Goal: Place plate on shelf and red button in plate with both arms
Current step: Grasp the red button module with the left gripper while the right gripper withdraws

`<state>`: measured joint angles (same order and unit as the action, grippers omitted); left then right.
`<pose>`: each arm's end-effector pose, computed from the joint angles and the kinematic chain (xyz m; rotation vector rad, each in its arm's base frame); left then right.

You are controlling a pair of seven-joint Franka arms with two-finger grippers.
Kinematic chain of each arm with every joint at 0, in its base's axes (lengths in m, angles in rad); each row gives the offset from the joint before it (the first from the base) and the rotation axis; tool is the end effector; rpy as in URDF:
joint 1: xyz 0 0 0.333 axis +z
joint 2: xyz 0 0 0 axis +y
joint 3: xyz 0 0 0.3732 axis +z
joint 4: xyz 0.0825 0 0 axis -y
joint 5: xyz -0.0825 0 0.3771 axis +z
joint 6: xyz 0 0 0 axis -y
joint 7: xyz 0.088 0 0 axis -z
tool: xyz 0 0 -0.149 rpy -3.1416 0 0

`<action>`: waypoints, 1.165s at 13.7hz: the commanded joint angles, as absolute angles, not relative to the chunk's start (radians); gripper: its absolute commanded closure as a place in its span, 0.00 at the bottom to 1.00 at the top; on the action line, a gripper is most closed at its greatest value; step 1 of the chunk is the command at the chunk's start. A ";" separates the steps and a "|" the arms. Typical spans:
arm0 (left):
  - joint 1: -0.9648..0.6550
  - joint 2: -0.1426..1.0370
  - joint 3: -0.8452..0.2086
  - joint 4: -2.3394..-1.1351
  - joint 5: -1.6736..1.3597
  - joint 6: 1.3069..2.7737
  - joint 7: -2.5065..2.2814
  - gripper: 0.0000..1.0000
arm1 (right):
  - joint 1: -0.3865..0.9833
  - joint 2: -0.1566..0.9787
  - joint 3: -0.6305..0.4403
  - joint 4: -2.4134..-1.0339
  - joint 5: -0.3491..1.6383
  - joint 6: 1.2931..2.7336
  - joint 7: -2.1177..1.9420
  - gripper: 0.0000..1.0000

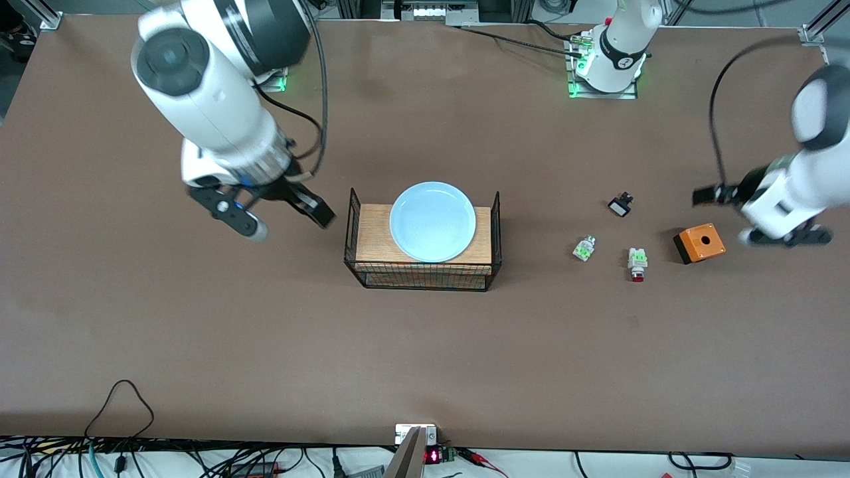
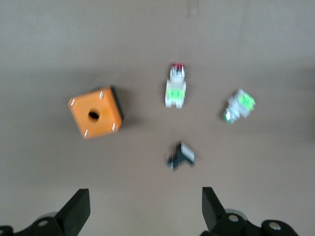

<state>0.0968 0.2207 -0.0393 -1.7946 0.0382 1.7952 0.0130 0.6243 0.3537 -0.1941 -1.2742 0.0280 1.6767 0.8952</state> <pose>0.5902 0.0402 0.4269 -3.1025 -0.0495 0.3438 0.6075 0.3096 0.5743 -3.0560 0.7053 -0.1055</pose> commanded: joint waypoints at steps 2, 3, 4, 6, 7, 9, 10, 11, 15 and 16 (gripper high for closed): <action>0.097 0.317 -0.046 -1.861 0.077 2.006 0.021 0.00 | 0.601 0.313 -0.277 -1.284 -0.048 1.655 0.567 0.00; 0.089 0.348 -0.051 -1.862 0.128 2.041 0.020 0.00 | 0.586 0.313 -0.314 -1.284 -0.043 1.658 0.505 0.00; 0.083 0.369 -0.054 -1.862 0.155 2.071 0.014 0.00 | 0.566 0.313 -0.339 -1.285 -0.043 1.663 0.452 0.00; 0.063 0.405 -0.054 -1.862 0.158 2.117 0.014 0.00 | 0.494 0.304 -0.360 -1.292 -0.038 1.666 0.298 0.00; 0.058 0.422 -0.054 -1.862 0.158 2.140 0.014 0.00 | 0.448 0.296 -0.360 -1.302 -0.031 1.667 0.226 0.00; 0.057 0.462 -0.052 -1.864 0.158 2.190 0.014 0.00 | 0.384 0.295 -0.360 -1.318 -0.011 1.667 0.145 0.00; 0.057 0.475 -0.054 -1.864 0.158 2.213 0.014 0.00 | 0.367 0.295 -0.360 -1.321 -0.011 1.666 0.127 0.00; 0.057 0.483 -0.054 -1.865 0.158 2.224 0.014 0.00 | 0.351 0.291 -0.360 -1.331 -0.011 1.666 0.117 0.00; 0.046 0.506 -0.054 -1.867 0.158 2.250 0.008 0.00 | 0.279 0.242 -0.357 -1.403 0.055 1.669 0.016 0.00; 0.046 0.512 -0.054 -1.874 0.158 2.256 0.008 0.00 | 0.259 0.233 -0.354 -1.419 0.087 1.669 -0.012 0.00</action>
<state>0.0519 0.5032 -0.0554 -1.8685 0.1345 2.2343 0.0147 0.3003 0.2930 -0.3713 -1.3489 0.0343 1.6622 0.0513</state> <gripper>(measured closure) 0.000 0.000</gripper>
